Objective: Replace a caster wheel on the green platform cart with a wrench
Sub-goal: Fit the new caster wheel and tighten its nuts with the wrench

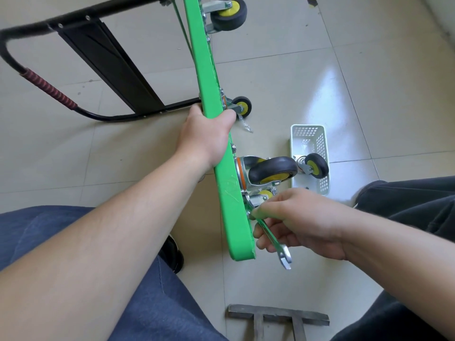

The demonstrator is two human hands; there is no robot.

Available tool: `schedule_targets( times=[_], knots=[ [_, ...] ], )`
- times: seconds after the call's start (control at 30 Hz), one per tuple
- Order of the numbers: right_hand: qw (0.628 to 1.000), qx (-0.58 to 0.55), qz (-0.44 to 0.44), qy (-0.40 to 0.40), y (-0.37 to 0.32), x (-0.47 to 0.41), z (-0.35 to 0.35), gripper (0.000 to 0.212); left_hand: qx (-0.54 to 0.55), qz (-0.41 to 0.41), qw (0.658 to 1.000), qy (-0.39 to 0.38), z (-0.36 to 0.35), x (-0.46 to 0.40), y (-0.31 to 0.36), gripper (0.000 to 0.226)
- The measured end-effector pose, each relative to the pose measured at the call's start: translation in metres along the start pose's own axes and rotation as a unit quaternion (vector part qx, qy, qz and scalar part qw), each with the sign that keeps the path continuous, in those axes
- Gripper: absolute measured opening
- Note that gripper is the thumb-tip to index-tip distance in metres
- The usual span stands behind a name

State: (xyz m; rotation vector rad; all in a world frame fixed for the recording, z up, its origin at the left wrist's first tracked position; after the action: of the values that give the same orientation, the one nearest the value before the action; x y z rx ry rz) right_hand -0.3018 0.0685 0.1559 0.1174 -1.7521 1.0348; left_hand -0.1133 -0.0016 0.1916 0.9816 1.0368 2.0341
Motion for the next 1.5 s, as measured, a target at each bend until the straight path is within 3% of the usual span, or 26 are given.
schedule_targets(
  times=[0.23,0.37,0.47,0.87,1.13,1.5],
  knots=[
    [0.999,0.017,-0.018,-0.024,0.027,0.001,-0.002,0.016,-0.003,0.004,1.0,0.006,0.001,0.0,0.001,0.032],
    [0.997,0.054,0.004,0.047,0.044,-0.01,0.001,0.003,0.0,0.007,1.0,0.008,0.001,-0.001,-0.001,0.03],
    [0.989,0.11,0.042,0.093,0.051,-0.023,0.004,0.006,-0.001,0.007,1.0,0.006,0.001,-0.001,-0.001,0.028],
    [0.954,0.247,0.114,0.128,0.044,-0.045,0.008,0.011,0.009,0.005,1.0,0.01,0.001,0.0,0.0,0.026],
    [0.96,0.231,0.114,0.109,0.039,-0.045,0.008,0.009,0.011,0.006,1.0,0.005,0.002,0.001,0.0,0.022],
    [0.991,0.117,0.053,0.038,0.027,-0.018,0.001,0.011,0.018,0.004,1.0,0.002,0.002,0.001,0.0,0.026]
  ],
)
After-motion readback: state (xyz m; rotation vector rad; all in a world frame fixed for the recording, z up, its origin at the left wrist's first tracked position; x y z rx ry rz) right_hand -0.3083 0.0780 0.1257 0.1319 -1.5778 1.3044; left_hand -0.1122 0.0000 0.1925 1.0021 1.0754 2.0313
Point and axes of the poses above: each hand's wrist, its own x-axis away from the middle knuckle, its own z-axis out of the back of the hand, y = z × x, the point moved 5 cm from there along -x, towards the middle knuckle, and after that the axes turned 6 degrees about x, right-handed, at the moved point
